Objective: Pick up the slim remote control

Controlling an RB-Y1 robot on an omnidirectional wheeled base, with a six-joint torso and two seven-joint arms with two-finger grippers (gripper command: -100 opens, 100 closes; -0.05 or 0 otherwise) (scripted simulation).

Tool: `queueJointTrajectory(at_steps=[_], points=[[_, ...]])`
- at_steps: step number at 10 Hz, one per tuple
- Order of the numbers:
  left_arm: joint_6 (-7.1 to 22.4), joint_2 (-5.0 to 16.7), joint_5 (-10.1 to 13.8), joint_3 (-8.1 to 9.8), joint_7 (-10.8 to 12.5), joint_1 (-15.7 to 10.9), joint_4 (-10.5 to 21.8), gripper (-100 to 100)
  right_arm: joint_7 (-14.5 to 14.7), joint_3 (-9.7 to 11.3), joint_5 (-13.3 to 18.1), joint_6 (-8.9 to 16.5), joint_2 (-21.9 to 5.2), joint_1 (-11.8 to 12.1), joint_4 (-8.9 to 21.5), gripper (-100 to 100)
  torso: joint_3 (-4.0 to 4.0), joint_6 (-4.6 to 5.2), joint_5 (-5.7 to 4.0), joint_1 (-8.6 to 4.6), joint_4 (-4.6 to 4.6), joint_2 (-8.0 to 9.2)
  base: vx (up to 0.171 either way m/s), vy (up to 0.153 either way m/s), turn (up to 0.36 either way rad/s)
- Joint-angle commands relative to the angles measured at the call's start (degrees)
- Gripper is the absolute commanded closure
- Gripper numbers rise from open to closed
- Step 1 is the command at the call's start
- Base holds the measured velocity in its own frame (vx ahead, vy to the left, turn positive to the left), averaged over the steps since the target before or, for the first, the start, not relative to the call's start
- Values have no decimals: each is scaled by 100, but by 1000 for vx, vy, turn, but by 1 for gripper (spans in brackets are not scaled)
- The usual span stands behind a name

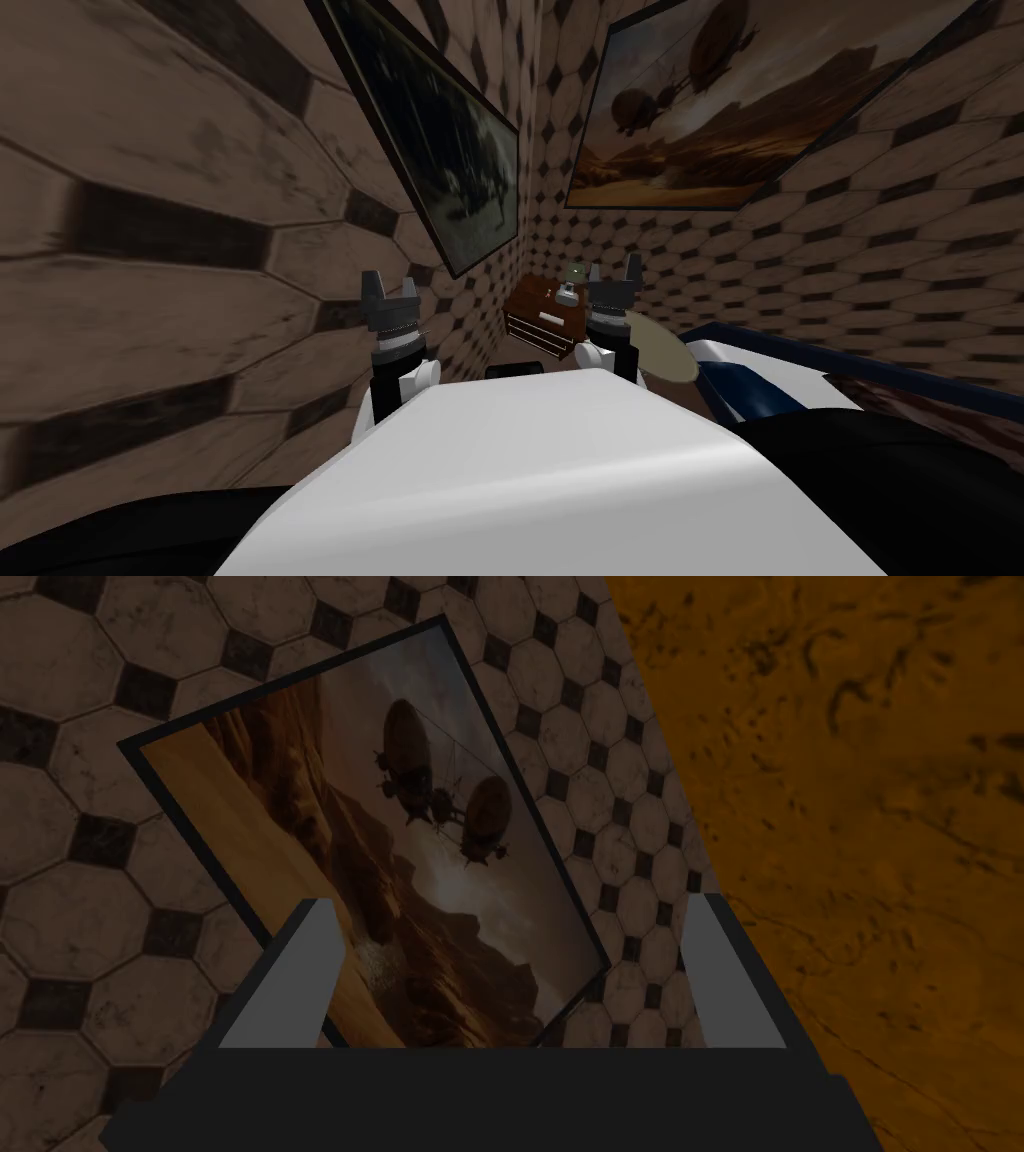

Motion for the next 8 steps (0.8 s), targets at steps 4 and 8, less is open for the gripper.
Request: queueJointTrajectory(at_steps=[4,8], points=[[0,0,0,0,0,-1,0,0,118,356,-69,50,-734,131,397,-100,22,-1,-4,-18,9,38,-90,-35,89],[0,0,0,0,0,-1,0,0,321,894,-109,167,-1428,282,1113,-100,25,-1,1,5,10,42,-111,12,184]])
